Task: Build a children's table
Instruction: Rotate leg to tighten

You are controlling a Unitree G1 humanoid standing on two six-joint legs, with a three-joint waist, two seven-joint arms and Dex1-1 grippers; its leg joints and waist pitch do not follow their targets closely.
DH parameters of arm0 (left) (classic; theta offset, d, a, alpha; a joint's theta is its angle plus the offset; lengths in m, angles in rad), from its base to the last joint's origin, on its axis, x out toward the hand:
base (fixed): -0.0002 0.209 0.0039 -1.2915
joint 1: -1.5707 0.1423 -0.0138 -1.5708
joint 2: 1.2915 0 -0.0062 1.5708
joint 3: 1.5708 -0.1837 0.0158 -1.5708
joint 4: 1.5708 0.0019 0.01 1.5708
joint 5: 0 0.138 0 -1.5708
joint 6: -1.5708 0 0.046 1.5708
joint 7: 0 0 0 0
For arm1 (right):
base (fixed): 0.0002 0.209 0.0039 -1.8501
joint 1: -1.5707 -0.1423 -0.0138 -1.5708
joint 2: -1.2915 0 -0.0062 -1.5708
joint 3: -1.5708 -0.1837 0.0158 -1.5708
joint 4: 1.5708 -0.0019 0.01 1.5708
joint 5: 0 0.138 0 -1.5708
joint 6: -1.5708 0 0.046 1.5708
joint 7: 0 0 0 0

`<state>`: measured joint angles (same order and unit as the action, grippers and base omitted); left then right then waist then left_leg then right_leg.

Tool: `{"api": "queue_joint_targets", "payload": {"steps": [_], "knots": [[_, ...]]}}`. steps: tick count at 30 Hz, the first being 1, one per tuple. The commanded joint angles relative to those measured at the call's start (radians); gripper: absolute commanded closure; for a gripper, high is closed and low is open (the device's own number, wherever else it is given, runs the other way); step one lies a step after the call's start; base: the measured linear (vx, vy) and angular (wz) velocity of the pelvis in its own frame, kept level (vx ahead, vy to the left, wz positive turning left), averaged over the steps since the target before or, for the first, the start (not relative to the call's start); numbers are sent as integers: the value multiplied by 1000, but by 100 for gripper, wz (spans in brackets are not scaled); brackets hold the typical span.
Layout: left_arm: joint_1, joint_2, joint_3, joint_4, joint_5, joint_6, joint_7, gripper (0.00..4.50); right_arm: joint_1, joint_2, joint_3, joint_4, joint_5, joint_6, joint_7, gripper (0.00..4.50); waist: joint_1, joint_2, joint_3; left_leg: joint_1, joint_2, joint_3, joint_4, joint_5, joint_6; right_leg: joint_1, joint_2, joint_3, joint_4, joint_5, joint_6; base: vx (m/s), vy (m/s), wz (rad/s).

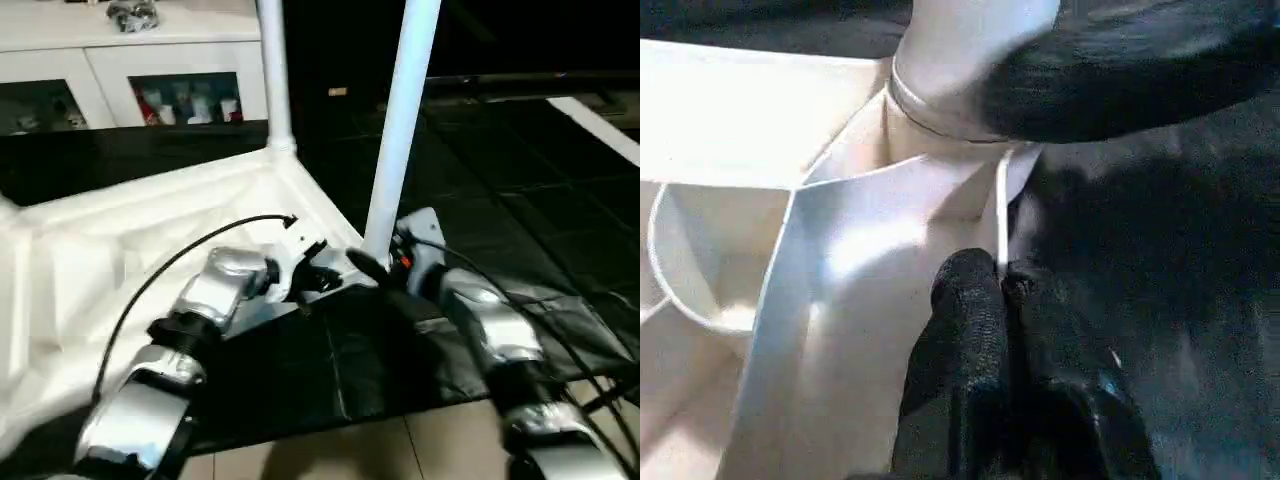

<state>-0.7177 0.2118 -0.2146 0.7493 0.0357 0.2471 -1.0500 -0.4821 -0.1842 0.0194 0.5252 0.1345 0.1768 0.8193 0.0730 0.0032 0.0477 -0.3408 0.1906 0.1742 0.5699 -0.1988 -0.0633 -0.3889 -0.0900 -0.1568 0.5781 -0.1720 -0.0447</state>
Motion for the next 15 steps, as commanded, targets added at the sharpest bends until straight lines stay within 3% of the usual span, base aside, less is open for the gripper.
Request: {"api": "queue_joint_targets", "payload": {"steps": [1,9,15], "knots": [[7,11,-43,-18,-1,-36,-86,450,25,-30,83,-31,25,25,162,27,8,-17,-65,-11,52,-13,-51,-73,130,63,-87,78,-61,-179,-166,0,0,0],[15,75,-95,-45,-7,-96,-263,450,23,-163,114,-57,57,-6,433,27,33,-13,-65,-5,57,-10,-49,-88,109,58,-88,79,-60,-209,-165,0,0,0],[14,116,-149,-58,4,-148,-395,450,-12,-234,166,-32,64,-44,622,41,48,-17,-72,-15,57,-11,-36,-12,146,56,-85,81,-32,-67,-202,0,0,0]]}}
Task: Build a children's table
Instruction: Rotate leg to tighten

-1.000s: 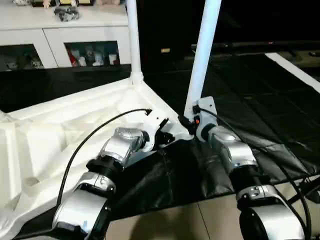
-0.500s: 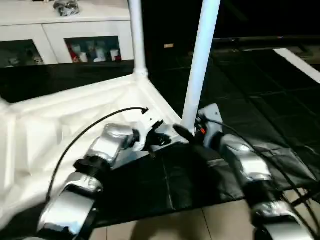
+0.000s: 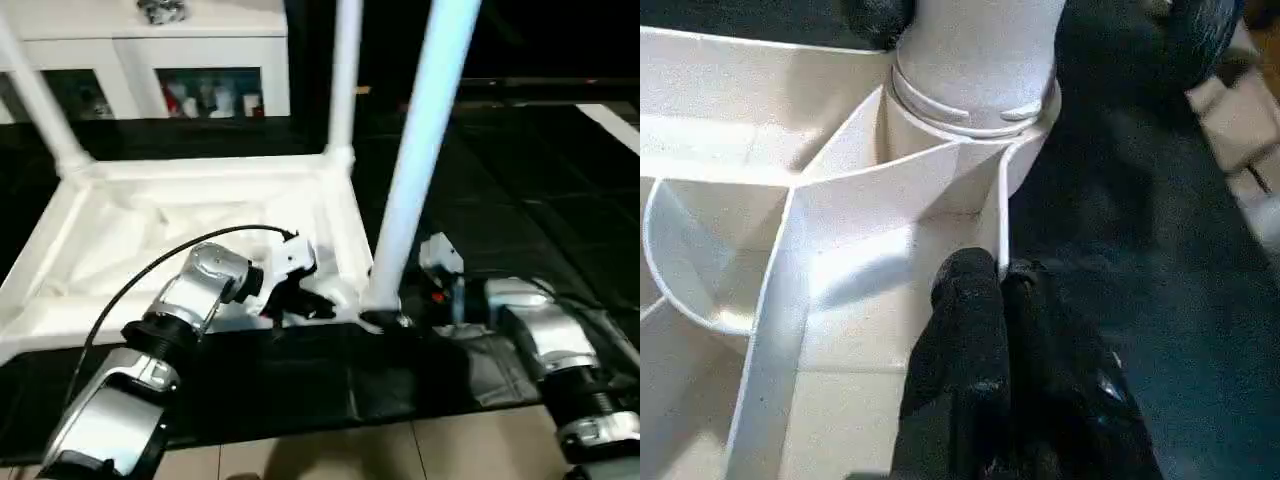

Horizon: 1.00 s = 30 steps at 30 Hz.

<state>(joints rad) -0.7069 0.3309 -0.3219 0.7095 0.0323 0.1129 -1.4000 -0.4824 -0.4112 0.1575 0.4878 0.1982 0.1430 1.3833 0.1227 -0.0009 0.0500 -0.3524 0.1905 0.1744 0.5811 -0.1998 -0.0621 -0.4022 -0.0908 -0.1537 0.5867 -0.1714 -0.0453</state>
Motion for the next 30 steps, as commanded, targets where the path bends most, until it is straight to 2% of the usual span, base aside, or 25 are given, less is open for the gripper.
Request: {"api": "queue_joint_targets", "payload": {"steps": [1,2,3,4,5,6,8,11,18,22,27,30], "knots": [[5,2,-47,-21,8,-15,-60,450,-15,-10,34,7,0,-9,72,59,0,-12,-72,-3,57,-11,-48,-31,144,68,-86,77,-46,-98,-202,0,0,0],[5,7,-52,-24,9,-17,-71,450,-18,-13,38,9,-1,-9,84,62,1,-11,-71,-2,57,-10,-48,-46,138,67,-87,77,-49,-122,-199,0,0,0],[6,11,-57,-27,10,-20,-81,450,-22,-14,43,12,-3,-10,92,62,2,-12,-67,-2,56,-10,-50,-77,122,65,-86,77,-57,-182,-187,0,0,0],[6,11,-57,-27,10,-20,-81,450,-22,-14,43,12,-3,-10,92,84,3,-11,-65,0,56,-10,-52,-105,103,65,-87,77,-63,-242,-171,0,0,0],[5,15,-61,-27,12,-24,-91,450,-29,-16,50,21,-10,-15,105,84,4,-10,-64,2,57,-10,-53,-119,94,63,-88,77,-67,-270,-163,0,0,0],[5,18,-63,-28,12,-27,-99,450,-34,-18,55,28,-14,-19,116,95,4,-16,-63,3,57,-11,-55,-138,82,63,-88,77,-70,-315,-149,0,0,0],[4,25,-66,-29,11,-31,-115,450,-48,-17,67,49,-19,-29,135,108,4,-15,-63,4,58,-12,-55,-143,71,62,-88,78,-74,-339,-136,0,0,0],[2,26,-65,-27,11,-34,-118,450,-55,-15,72,61,-20,-33,140,130,5,-16,-64,4,58,-12,-55,-134,69,62,-87,79,-71,-322,-139,0,0,0],[2,32,-67,-23,9,-39,-127,450,-64,-15,80,78,-14,-41,170,184,12,-16,-71,0,57,-11,-49,-76,92,64,-84,80,-54,-210,-167,0,0,0],[-1,33,-68,-15,9,-43,-125,450,-66,-12,79,89,-13,-51,177,218,15,-11,-70,2,57,-11,-50,-92,87,64,-85,78,-57,-226,-167,0,0,0],[0,27,-61,-8,9,-33,-109,450,-50,-5,77,74,-1,-41,171,238,15,-12,-71,0,57,-12,-50,-93,82,65,-84,78,-57,-232,-160,0,0,0],[0,2,-42,-3,2,8,-53,450,-21,13,62,43,23,-5,133,241,16,-12,-70,3,57,-10,-50,-99,82,64,-84,79,-59,-233,-163,0,0,0]]}}
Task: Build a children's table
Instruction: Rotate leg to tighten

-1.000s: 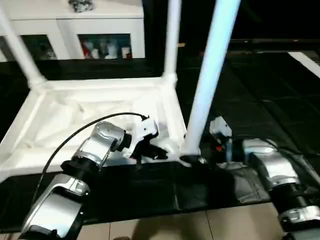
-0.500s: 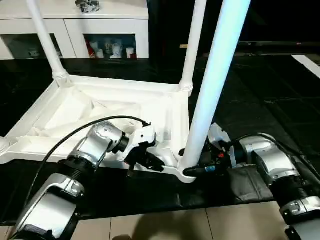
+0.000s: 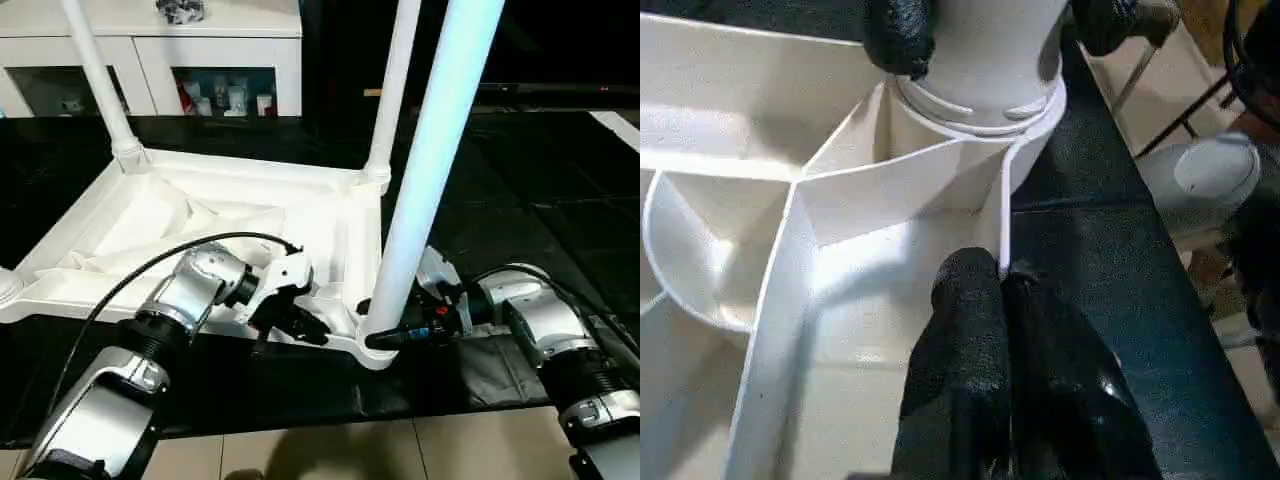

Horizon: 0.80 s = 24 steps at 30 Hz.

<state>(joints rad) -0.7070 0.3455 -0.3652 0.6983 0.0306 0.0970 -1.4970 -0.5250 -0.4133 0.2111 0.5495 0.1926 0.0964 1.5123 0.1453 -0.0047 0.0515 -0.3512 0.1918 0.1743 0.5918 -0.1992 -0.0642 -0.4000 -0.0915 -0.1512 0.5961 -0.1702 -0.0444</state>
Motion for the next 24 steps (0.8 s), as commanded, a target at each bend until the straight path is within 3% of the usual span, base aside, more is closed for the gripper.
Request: {"api": "queue_joint_targets", "payload": {"steps": [1,2,5,6,7,8,9,11,12,13,15,16,17,18,19,21,23,24], "knots": [[0,-30,14,9,-1,50,82,450,37,29,-3,-35,36,73,-39,242,-4,-9,-69,2,57,-11,-62,-104,81,62,-85,76,-71,-248,-161,0,0,0],[1,-44,25,9,-5,74,112,450,48,44,-14,-44,38,96,-86,242,-3,-3,-70,3,57,-12,-62,-110,78,62,-85,76,-72,-258,-159,0,0,0],[1,-81,48,8,-9,120,194,450,61,99,-46,-37,26,133,-240,242,-11,-5,-65,2,53,-13,-67,-147,55,64,-85,72,-86,-354,-124,0,0,0],[0,-96,56,10,-10,134,227,450,63,124,-60,-28,19,145,-307,242,-14,-4,-59,9,50,-14,-68,-175,38,57,-87,69,-99,-425,-103,0,0,0],[-2,-116,64,14,-9,148,268,450,63,154,-74,-14,10,156,-384,243,-19,-7,-58,8,44,-16,-69,-195,25,62,-89,63,-108,-492,-78,0,0,0],[-4,-127,69,17,-8,155,290,450,62,171,-82,-4,4,162,-427,243,-24,-7,-60,7,44,-17,-69,-195,19,64,-88,63,-108,-502,-68,0,0,0],[-7,-146,76,21,-9,169,324,450,59,200,-90,14,-6,170,-492,243,-37,-7,-56,5,42,-20,-71,-211,14,61,-86,59,-115,-529,-52,0,0,0],[-16,-186,95,33,-12,203,398,450,47,254,-105,51,-27,182,-611,243,-55,-3,-50,16,42,-23,-72,-262,2,55,-86,52,-126,-574,-39,0,0,0],[-21,-206,105,39,-13,219,435,450,41,277,-111,67,-38,188,-664,243,-70,-6,-48,22,36,-24,-67,-303,-1,54,-86,42,-136,-622,-24,0,0,0],[-27,-227,115,46,-16,232,473,450,28,306,-122,93,-43,202,-727,243,-80,0,-49,26,35,-26,-66,-318,1,54,-87,38,-143,-634,-17,0,0,0],[-54,-294,156,81,-28,256,607,450,-29,388,-164,177,-44,221,-906,243,-97,6,-49,23,40,-33,-70,-342,1,57,-85,31,-146,-614,-16,0,0,0],[-63,-312,168,92,-30,258,645,450,-49,409,-176,204,-43,222,-954,243,-109,9,-49,29,39,-36,-67,-375,-8,53,-84,22,-150,-618,-16,0,0,0],[-73,-333,184,104,-32,258,692,450,-74,430,-191,234,-42,223,-1009,243,-110,11,-52,36,38,-35,-64,-385,-8,51,-85,21,-153,-612,-17,0,0,0],[-82,-349,197,114,-33,256,732,450,-97,449,-205,262,-41,224,-1057,243,-119,9,-51,28,38,-40,-67,-392,-1,59,-85,17,-150,-592,-18,0,0,0],[-93,-368,203,122,-29,250,766,450,-129,470,-216,294,-42,194,-1104,243,-123,15,-52,26,44,-42,-72,-405,6,63,-86,15,-151,-570,-15,0,0,0],[-103,-379,197,125,-16,242,780,450,-162,497,-247,322,-31,167,-1151,243,-129,11,-54,22,45,-44,-75,-408,6,65,-89,18,-149,-542,-21,0,0,0],[-105,-380,193,124,-8,244,778,450,-170,507,-262,326,-30,168,-1164,174,-131,5,-53,22,42,-40,-75,-390,16,61,-92,27,-147,-528,-36,0,0,0],[-104,-377,191,122,-6,244,774,450,-168,506,-260,324,-33,168,-1161,174,-129,6,-53,21,41,-39,-75,-380,20,61,-92,30,-146,-522,-41,0,0,0]]}}
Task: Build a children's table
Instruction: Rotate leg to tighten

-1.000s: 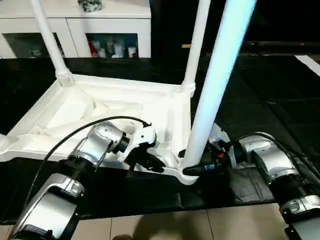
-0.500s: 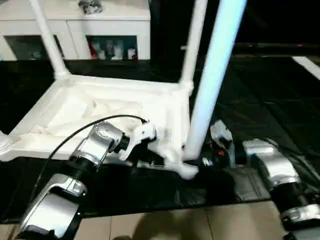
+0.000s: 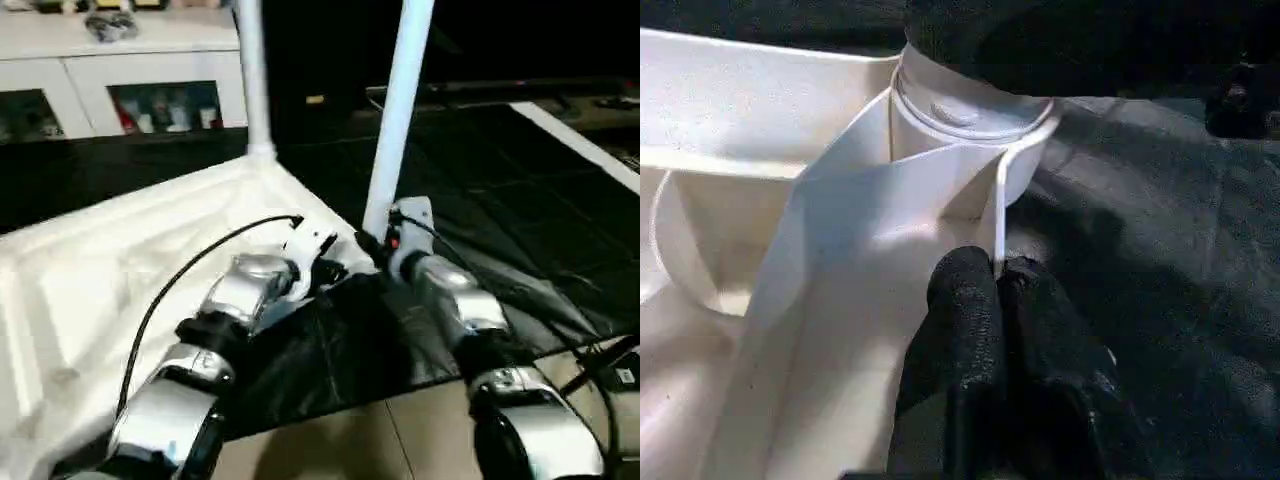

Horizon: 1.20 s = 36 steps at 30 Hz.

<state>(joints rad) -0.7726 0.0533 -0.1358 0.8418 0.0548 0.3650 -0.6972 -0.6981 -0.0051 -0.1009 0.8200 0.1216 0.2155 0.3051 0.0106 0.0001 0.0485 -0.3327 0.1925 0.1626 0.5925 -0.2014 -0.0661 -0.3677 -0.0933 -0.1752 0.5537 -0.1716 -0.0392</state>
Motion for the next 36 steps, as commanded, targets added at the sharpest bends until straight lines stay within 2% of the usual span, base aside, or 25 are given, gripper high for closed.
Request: {"api": "queue_joint_targets", "payload": {"steps": [1,3,4,9,10,11,12,14,15,17,18,20,23,25,27,30,33,36], "knots": [[-36,-78,-42,-24,-27,-24,-35,450,9,95,56,48,32,49,53,172,8,0,-51,-2,41,-24,-78,-340,33,32,-92,62,-97,-491,-64,0,0,0],[-30,-64,-50,-28,-16,-20,-51,450,16,92,58,43,21,46,58,166,12,1,-53,-3,44,-22,-79,-307,39,33,-92,69,-90,-453,-85,0,0,0],[-27,-56,-53,-29,-11,-21,-58,450,20,90,56,41,17,44,59,146,14,4,-54,-5,46,-21,-81,-286,40,34,-92,73,-84,-422,-99,0,0,0],[-22,-14,-60,-16,4,-36,-92,450,42,58,80,21,-8,-9,113,118,30,-2,-57,-8,46,-13,-80,-232,50,37,-93,82,-75,-390,-117,0,0,0],[-18,21,-67,-12,11,-46,-121,450,72,14,107,-9,-18,-49,191,94,32,-4,-58,-10,46,-12,-80,-215,55,39,-91,82,-72,-380,-119,0,0,0],[-18,21,-67,-12,11,-46,-121,450,72,14,107,-9,-18,-49,191,87,37,-3,-58,-8,45,-10,-79,-212,60,38,-91,81,-73,-379,-118,0,0,0],[-13,40,-70,-13,10,-56,-154,450,90,-16,116,-29,-17,-64,244,87,35,-6,-58,-12,46,-10,-80,-202,64,39,-91,84,-70,-371,-122,0,0,0],[2,78,-84,-26,7,-92,-235,450,128,-79,125,-77,-1,-89,365,59,44,-8,-61,-13,45,-7,-77,-171,82,42,-90,86,-66,-341,-127,0,0,0],[6,88,-87,-31,6,-97,-260,450,138,-97,125,-91,5,-92,399,59,49,-7,-63,-14,45,-7,-77,-160,89,44,-89,86,-64,-325,-128,0,0,0],[15,115,-103,-38,9,-113,-316,450,160,-146,130,-130,22,-98,492,42,55,-7,-65,-17,49,-7,-75,-127,104,43,-88,90,-52,-265,-150,0,0,0],[20,130,-113,-40,10,-123,-351,450,168,-177,132,-146,26,-102,543,42,59,-11,-66,-15,50,-4,-73,-113,109,40,-87,92,-47,-234,-167,0,0,0],[28,157,-131,-43,14,-155,-412,450,180,-230,140,-170,31,-109,630,14,65,-10,-67,-16,52,-2,-70,-99,117,40,-84,93,-39,-209,-177,0,0,0],[36,188,-151,-49,15,-181,-482,450,191,-285,162,-195,34,-133,721,2,77,-8,-71,-18,53,-1,-66,-75,121,39,-83,93,-32,-179,-186,0,0,0],[39,204,-161,-53,16,-202,-518,450,197,-312,173,-213,46,-134,784,2,87,-10,-72,-22,55,0,-62,-49,134,36,-83,94,-22,-125,-203,0,0,0],[43,224,-173,-59,15,-219,-563,450,202,-342,186,-231,59,-132,856,2,89,-9,-70,-20,56,1,-61,-68,134,33,-82,93,-24,-139,-207,0,0,0],[46,257,-197,-71,12,-256,-654,450,195,-382,200,-229,61,-170,964,2,95,-12,-68,-21,54,2,-63,-107,118,34,-86,94,-33,-218,-183,0,0,0],[47,269,-210,-81,11,-268,-695,450,182,-391,202,-215,62,-180,994,2,100,-15,-66,-20,52,3,-65,-111,104,32,-84,94,-39,-267,-161,0,0,0],[48,279,-224,-86,12,-281,-731,450,167,-398,208,-198,69,-183,1031,2,105,-12,-68,-18,56,1,-65,-102,99,30,-83,95,-36,-261,-165,0,0,0]]}}
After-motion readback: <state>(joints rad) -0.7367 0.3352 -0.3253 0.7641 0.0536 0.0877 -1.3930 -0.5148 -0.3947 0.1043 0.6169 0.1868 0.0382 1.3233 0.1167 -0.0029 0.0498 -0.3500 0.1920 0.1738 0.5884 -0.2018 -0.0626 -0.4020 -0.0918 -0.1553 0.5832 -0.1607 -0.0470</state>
